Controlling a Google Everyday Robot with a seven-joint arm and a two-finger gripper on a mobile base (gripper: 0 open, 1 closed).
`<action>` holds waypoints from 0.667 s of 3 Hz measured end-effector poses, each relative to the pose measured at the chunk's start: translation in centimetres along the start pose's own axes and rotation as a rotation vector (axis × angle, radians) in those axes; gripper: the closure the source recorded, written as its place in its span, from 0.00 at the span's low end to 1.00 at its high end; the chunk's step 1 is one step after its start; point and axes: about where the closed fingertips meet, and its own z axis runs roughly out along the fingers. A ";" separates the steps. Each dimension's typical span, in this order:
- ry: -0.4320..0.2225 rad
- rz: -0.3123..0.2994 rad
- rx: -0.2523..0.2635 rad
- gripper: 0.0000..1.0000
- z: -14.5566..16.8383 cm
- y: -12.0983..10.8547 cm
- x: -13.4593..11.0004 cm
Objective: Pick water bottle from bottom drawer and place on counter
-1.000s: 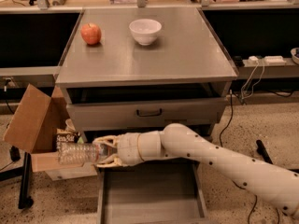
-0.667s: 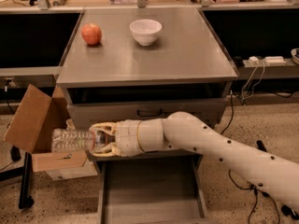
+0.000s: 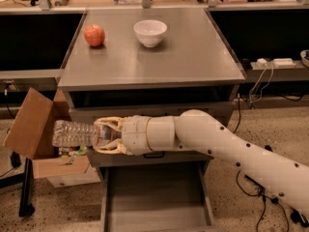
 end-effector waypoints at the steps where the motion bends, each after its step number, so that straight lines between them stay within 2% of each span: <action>1: 0.020 -0.001 0.089 1.00 -4.5 -5.1 -4.3; 2: 0.075 0.005 0.146 1.00 -8.2 -11.4 -7.8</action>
Offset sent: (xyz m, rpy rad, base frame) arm 0.0877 -0.0653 0.2416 -0.0068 -0.0489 -0.2395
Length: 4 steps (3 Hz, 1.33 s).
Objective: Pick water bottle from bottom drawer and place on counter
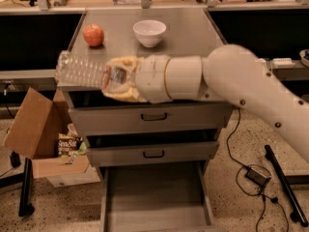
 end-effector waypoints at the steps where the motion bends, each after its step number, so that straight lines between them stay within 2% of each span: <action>1: 0.020 0.047 0.021 1.00 1.1 -8.5 -1.5; 2: 0.020 0.047 0.021 1.00 1.1 -8.5 -1.5; 3: 0.060 0.134 -0.001 1.00 2.0 -9.2 2.5; 4: 0.138 0.294 -0.064 1.00 3.6 -11.3 10.5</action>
Offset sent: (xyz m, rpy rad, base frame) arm 0.0392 -0.0116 0.0301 -0.0182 0.0365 -0.0466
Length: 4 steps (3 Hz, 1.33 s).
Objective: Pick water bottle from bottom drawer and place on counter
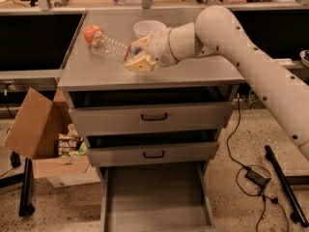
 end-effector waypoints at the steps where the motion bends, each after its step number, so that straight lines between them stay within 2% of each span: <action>1: 0.024 0.058 -0.026 1.00 1.2 -3.3 2.5; 2: 0.035 0.099 -0.057 0.74 3.3 -7.2 3.9; 4: 0.024 0.118 -0.064 0.28 4.7 -9.8 4.1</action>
Offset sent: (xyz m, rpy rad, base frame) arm 0.1252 -0.0195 -0.0198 0.0026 0.1476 -0.0184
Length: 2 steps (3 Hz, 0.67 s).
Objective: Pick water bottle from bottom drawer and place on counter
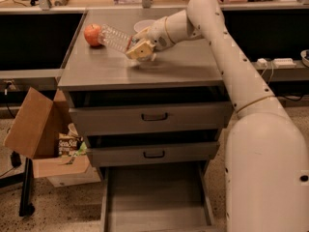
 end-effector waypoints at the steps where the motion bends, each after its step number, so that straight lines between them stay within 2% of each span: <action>1: -0.005 0.005 0.001 0.04 0.2 -0.5 0.3; 2: -0.015 -0.002 0.021 0.00 -0.3 -1.1 0.1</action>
Offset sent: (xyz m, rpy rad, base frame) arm 0.0164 -0.0208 0.0158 0.0279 -0.0548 -0.0473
